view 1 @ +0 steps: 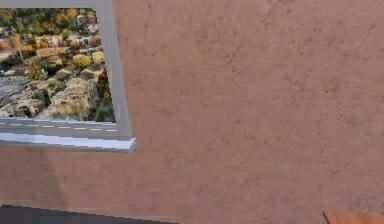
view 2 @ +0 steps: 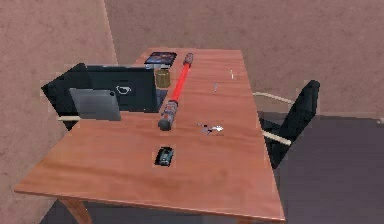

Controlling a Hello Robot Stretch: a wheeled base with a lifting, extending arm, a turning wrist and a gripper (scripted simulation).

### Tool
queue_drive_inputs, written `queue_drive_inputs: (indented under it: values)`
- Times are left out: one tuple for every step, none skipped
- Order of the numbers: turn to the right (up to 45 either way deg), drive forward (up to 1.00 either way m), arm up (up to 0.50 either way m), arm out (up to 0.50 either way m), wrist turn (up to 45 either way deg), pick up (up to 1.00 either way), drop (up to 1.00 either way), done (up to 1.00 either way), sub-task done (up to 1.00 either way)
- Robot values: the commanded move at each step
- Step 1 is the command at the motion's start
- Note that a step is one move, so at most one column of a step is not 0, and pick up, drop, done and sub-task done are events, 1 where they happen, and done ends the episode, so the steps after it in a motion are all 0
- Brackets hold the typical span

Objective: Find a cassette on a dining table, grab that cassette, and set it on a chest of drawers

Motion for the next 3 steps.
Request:
queue_drive_inputs:
  values:
    - [0.0, 0.0, 0.36, 0.0, 0.0, 0.0, 0.0, 0.0, 0.0]
    - [0.0, 0.0, 0.0, 0.28, 0.0, 0.0, 0.0, 0.0, 0.0]
    - [0.0, 0.0, 0.0, 0.0, 45.0, 0.0, 0.0, 0.0, 0.0]
